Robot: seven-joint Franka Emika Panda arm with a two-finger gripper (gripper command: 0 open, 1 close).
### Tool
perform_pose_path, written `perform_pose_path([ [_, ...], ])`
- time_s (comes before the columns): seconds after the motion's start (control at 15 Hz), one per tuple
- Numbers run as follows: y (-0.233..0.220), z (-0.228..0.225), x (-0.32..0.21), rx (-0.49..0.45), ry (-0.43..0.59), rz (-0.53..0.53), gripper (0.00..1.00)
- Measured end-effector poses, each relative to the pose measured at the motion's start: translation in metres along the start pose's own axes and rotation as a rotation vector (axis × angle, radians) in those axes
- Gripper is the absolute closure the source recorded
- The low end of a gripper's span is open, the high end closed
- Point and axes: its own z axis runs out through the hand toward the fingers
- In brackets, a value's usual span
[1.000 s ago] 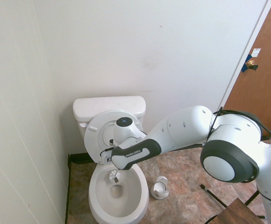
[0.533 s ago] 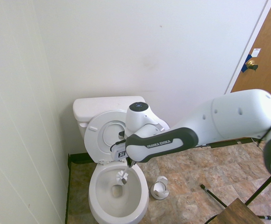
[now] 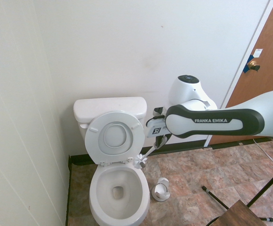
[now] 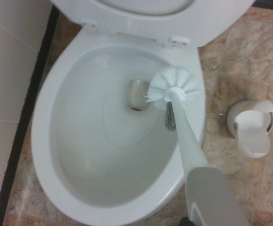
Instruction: Clean the toilet
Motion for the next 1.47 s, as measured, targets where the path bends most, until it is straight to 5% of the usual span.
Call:
perform_pose_path([
  [0.53, 0.069, 0.053, 0.102, -0.126, 0.007, 0.143, 1.00],
  [1.47, 0.090, 0.257, 0.183, -0.250, -0.167, 0.235, 1.00],
])
